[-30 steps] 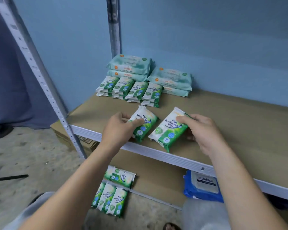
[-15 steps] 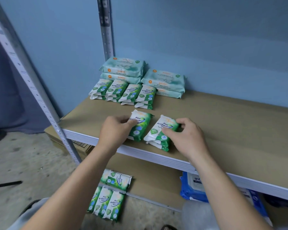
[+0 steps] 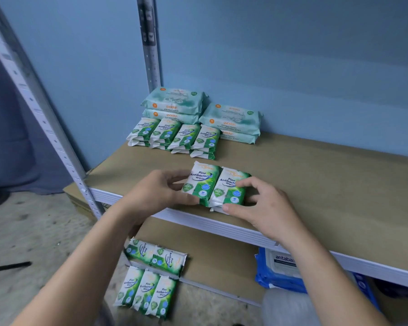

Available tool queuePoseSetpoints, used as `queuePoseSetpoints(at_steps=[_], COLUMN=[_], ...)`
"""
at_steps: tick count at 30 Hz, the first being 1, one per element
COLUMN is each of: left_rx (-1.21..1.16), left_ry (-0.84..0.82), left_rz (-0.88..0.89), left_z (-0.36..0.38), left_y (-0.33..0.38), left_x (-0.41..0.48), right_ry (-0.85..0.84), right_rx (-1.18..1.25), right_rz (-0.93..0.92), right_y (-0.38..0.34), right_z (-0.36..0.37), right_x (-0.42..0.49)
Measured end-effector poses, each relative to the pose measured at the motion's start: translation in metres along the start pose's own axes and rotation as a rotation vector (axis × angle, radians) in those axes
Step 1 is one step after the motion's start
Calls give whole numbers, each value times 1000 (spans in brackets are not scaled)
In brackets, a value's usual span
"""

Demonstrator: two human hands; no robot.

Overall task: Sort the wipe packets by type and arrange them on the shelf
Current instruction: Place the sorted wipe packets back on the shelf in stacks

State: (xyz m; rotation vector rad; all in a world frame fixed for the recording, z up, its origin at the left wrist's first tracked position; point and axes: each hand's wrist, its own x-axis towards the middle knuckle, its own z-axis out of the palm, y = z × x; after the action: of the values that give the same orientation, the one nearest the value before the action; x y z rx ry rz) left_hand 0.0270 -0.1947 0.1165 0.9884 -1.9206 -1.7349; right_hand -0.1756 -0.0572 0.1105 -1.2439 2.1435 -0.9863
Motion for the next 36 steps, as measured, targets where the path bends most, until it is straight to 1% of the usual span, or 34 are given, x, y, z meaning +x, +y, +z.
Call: queuePoseSetpoints(at_steps=[12, 16, 22, 26, 31, 33, 36], left_rx=[81, 75, 95, 270, 503, 661, 978], left_ry=[117, 145, 214, 273, 202, 226, 354], left_rz=[104, 131, 243, 321, 418, 486, 639], left_z=[18, 38, 79, 94, 81, 73, 62], left_y=[-7, -8, -12, -8, -5, -6, -7], left_x=[13, 23, 42, 52, 67, 78, 95], right_ry=[128, 194, 194, 271, 319, 318, 308], right_rx=[11, -10, -118, -154, -163, -180, -208], right_rz=[-20, -43, -125, -170, -173, -171, -186], right_y=[9, 20, 44, 59, 63, 61, 53], right_z=[1, -8, -32, -39, -38, -35, -31], right_x=[5, 7, 9, 17, 31, 40, 58])
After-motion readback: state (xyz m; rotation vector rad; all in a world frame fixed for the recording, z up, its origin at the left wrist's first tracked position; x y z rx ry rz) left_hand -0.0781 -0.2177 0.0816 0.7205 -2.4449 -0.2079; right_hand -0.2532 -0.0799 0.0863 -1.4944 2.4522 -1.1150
